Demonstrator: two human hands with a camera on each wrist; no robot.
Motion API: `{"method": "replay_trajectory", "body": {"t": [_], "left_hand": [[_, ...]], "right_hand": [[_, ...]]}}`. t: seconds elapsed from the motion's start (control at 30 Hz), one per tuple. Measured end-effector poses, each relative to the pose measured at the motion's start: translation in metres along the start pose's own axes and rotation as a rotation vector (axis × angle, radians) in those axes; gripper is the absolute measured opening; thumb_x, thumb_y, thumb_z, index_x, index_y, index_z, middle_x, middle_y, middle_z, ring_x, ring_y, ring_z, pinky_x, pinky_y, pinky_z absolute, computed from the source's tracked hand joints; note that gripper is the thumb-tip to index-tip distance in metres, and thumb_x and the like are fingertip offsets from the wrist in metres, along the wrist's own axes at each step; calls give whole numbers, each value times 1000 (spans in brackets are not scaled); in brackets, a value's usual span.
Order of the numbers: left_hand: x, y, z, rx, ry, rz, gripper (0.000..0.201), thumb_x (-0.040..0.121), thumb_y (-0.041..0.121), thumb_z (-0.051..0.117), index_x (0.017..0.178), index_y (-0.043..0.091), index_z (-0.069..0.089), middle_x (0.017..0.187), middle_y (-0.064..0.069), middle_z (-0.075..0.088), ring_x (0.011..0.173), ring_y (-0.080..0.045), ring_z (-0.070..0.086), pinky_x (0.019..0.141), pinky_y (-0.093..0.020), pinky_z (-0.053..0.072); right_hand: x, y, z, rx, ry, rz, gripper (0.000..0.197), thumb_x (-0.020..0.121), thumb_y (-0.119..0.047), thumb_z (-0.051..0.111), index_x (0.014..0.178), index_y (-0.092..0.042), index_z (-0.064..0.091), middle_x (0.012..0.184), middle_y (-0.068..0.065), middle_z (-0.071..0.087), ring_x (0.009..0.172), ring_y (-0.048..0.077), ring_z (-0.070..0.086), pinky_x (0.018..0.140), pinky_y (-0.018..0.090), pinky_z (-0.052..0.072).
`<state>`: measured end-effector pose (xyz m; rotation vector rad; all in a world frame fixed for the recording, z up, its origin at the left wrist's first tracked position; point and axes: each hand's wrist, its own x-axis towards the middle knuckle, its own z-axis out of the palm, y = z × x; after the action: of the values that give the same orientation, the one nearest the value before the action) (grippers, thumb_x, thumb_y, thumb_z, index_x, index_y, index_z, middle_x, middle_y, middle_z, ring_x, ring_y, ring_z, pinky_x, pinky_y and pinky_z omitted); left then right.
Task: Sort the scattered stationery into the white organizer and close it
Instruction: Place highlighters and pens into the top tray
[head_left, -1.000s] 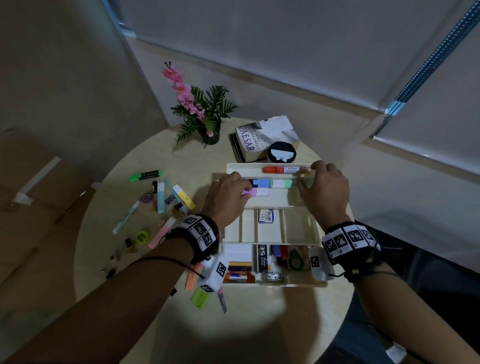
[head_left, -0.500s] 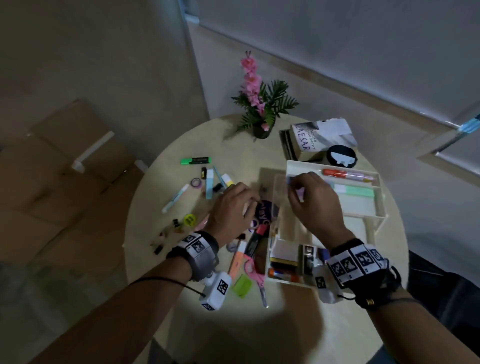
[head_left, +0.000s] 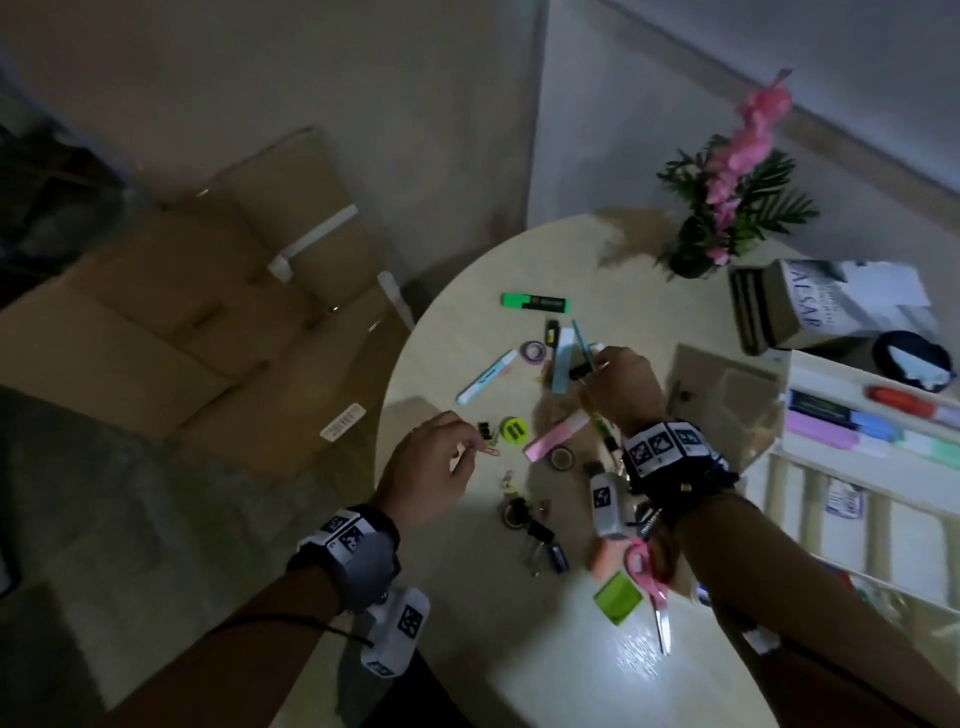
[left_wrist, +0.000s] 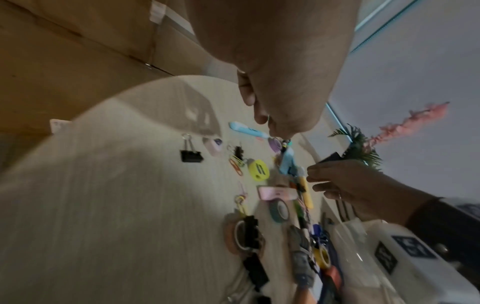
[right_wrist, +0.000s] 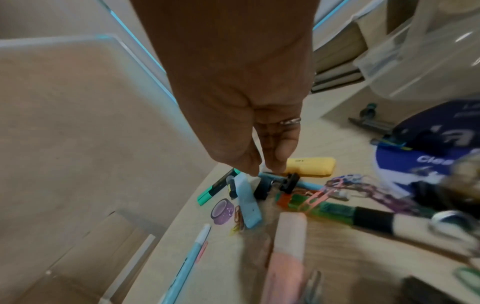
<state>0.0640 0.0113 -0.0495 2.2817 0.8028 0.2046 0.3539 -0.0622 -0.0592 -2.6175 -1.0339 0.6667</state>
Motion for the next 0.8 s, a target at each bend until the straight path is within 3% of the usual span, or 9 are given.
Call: {"method": "replay_trajectory", "body": {"t": [0.1,0.23,0.33,0.4,0.53,0.67,0.8], "left_hand": [[-9,-23,-8,-20,8,-47,15,93,15,64,95,28,70,98,12,60,82,-10,60,72,-38,55],[-16,-41,-13,-61,6,-47,13,101,26,62,93,28,71,96,14,60,82,-3,58,70,-28,53],[-17,-47,-14,-87,-14,-43,25,103,43,54,95,29,73,91,12,59,79,-4,58,68,-31,52],[-18,-50,-13,-101,-22,-49,25,102,45,54,95,29,72,92,13,60,80,-5,59,68,-30,53],[-17,-57,-4,-86,-40,-46,7,100,31,65,97,30,71,93,16,58,80,-5,58,67,-28,53],[-14,-55,2,-65,-56,-29,7,98,24,67,95,30,69,92,18,55,80,-4,57,68,-26,52],[-5,-48,1,-45,-76,-31,9,98,23,61,94,25,69,95,12,59,83,-5,56,71,-32,54]], "right_hand": [[27,-10,10,27,29,24,18,87,-14,62,99,-7,73,94,18,74,86,37,71,72,44,61],[50,-20,17,-27,47,21,26,100,-16,52,97,2,70,91,24,72,93,42,67,73,43,57],[62,-15,25,-14,123,110,49,98,-48,48,95,-5,73,92,20,71,84,37,71,72,41,58],[63,-17,27,-9,165,166,59,93,-60,47,93,-9,75,90,15,71,77,34,72,71,43,62],[47,-36,14,13,187,208,48,96,-49,60,85,-5,74,87,19,74,80,39,72,71,44,59],[45,-33,16,-18,187,206,41,97,-45,61,88,-7,72,90,18,73,82,39,72,74,42,58],[39,-22,11,-16,202,180,41,86,-49,64,90,-9,74,90,14,73,79,36,71,71,40,59]]}}
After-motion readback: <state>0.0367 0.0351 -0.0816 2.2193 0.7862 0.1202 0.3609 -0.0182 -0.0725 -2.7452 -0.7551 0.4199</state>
